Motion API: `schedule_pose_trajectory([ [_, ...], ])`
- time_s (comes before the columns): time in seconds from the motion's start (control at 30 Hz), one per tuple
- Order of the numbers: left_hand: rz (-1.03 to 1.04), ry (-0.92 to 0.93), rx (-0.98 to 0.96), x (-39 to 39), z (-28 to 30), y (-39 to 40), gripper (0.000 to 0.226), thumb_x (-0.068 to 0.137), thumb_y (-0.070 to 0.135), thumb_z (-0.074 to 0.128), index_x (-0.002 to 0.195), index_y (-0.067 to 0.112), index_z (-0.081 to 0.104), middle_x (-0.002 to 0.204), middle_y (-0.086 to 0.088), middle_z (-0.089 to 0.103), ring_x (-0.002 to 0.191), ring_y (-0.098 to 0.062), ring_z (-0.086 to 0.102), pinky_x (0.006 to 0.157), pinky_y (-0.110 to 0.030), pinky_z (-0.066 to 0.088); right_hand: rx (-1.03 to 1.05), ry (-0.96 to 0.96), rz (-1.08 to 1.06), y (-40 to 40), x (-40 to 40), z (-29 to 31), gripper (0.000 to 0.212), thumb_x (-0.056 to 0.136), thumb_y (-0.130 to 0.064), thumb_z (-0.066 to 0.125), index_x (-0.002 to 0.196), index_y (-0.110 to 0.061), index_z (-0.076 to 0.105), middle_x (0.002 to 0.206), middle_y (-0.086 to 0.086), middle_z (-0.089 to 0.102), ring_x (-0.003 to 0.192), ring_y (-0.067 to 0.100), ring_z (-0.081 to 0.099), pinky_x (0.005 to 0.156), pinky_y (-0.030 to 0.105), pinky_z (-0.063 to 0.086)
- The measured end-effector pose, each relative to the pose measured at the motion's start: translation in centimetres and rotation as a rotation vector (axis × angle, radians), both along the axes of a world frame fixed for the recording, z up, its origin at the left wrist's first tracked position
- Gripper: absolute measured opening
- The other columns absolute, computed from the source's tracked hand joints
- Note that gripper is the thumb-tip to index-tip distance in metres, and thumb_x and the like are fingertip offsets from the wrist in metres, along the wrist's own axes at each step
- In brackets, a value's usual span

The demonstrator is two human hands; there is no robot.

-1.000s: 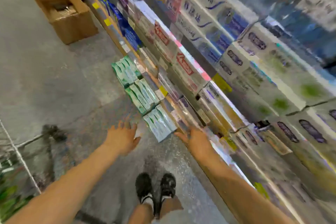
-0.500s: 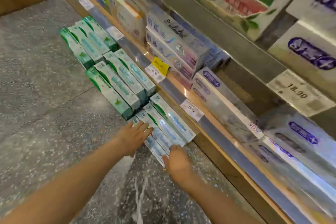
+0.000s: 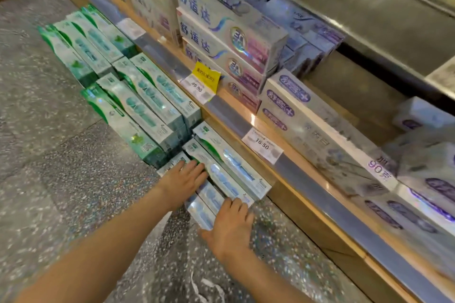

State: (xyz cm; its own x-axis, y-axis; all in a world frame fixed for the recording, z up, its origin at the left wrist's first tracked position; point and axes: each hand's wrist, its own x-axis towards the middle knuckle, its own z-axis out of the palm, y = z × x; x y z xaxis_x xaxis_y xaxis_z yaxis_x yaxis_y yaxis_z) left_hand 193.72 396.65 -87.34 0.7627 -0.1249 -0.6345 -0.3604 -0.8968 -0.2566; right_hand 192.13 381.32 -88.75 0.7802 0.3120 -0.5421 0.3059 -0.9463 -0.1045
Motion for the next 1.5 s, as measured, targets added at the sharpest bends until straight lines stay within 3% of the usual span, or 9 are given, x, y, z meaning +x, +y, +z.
schedule_pose_trajectory([
  [0.1,-0.087,0.024,0.062,-0.1,-0.3,-0.3,0.077,0.099,0.030,0.042,0.148,0.005,-0.010,0.156,-0.016,-0.001,0.144,-0.034,0.002,0.117,-0.048,0.006,0.011,-0.072,0.008,0.7,-0.1,-0.4,0.104,0.035,-0.056,0.091,0.109,0.005,0.050,0.101,0.017,0.049,0.091,0.032,0.053,0.077,0.045,0.041],
  [0.4,0.016,-0.058,-0.127,-2.7,10.4,-2.4,0.073,0.094,0.033,0.045,0.147,0.002,0.005,0.152,-0.018,0.014,0.143,-0.035,0.007,0.117,-0.050,-0.004,0.116,-0.046,0.232,-3.8,1.4,12.7,0.108,0.056,-0.058,0.082,0.133,-0.003,0.031,0.125,0.012,0.049,0.113,0.033,0.051,0.094,0.045,0.041],
  [0.67,0.361,-0.242,-0.310,-5.5,40.7,0.2,0.086,0.077,0.046,0.064,0.142,0.007,0.024,0.136,-0.013,0.039,0.124,-0.030,0.039,0.103,-0.043,0.032,0.225,-0.010,0.479,-2.1,4.0,41.5,0.083,0.085,-0.036,0.062,0.148,-0.017,0.013,0.148,0.004,0.026,0.135,0.027,0.026,0.108,0.043,0.027],
  [0.73,0.480,-0.432,-0.232,-7.4,54.6,2.2,0.088,0.052,0.052,0.076,0.123,0.011,0.042,0.107,-0.008,0.055,0.095,-0.028,0.052,0.080,-0.040,0.045,0.308,-0.110,0.549,0.7,4.4,54.3,0.086,0.080,-0.039,0.068,0.148,-0.020,0.017,0.150,0.003,0.027,0.137,0.028,0.025,0.110,0.046,0.026],
  [0.87,0.780,-0.552,-0.295,-10.2,68.7,2.2,0.076,0.069,0.057,0.061,0.127,0.012,0.039,0.117,-0.006,0.047,0.109,-0.031,0.049,0.088,-0.040,0.037,0.554,-0.402,0.423,3.2,4.3,67.3,0.108,0.057,-0.042,0.085,0.143,-0.019,0.025,0.145,0.009,0.040,0.129,0.034,0.043,0.104,0.046,0.039],
  [0.97,1.050,-0.957,-0.391,-14.3,80.5,1.8,0.076,0.052,0.062,0.051,0.108,0.011,0.052,0.101,-0.008,0.052,0.094,-0.034,0.054,0.070,-0.037,0.032,1.020,0.050,-0.020,5.1,1.1,79.9,0.097,0.078,-0.027,0.075,0.150,-0.011,0.012,0.154,0.007,0.021,0.140,0.023,0.023,0.112,0.034,0.025],
  [1.1,1.347,-1.210,-0.474,-18.5,91.8,-0.6,0.078,0.059,0.058,0.067,0.119,0.015,0.045,0.112,-0.007,0.049,0.108,-0.031,0.050,0.082,-0.039,0.040,1.338,0.849,-0.139,8.9,-5.5,91.6,0.058,0.068,-0.021,0.077,0.120,-0.011,0.054,0.116,0.014,0.065,0.095,0.022,0.066,0.073,0.026,0.055],
  [1.37,1.485,-1.377,-0.510,-34.4,102.0,-5.9,0.074,0.067,0.055,0.073,0.122,0.027,0.033,0.108,0.008,0.035,0.107,-0.010,0.045,0.083,-0.020,0.039,1.404,1.079,0.148,9.8,-20.5,100.0,0.054,0.071,-0.013,0.078,0.120,-0.017,0.057,0.107,0.008,0.071,0.095,0.026,0.069,0.081,0.044,0.056],
  [1.5,1.687,-1.270,-0.828,-44.8,105.0,-7.3,0.036,0.084,0.054,0.054,0.106,0.030,0.038,0.103,0.010,0.050,0.079,0.004,0.046,0.057,-0.013,0.036,1.169,1.137,0.205,8.6,-28.2,101.8,0.102,0.041,-0.039,0.089,0.131,-0.018,0.046,0.119,0.007,0.065,0.102,0.027,0.066,0.082,0.045,0.056],
])
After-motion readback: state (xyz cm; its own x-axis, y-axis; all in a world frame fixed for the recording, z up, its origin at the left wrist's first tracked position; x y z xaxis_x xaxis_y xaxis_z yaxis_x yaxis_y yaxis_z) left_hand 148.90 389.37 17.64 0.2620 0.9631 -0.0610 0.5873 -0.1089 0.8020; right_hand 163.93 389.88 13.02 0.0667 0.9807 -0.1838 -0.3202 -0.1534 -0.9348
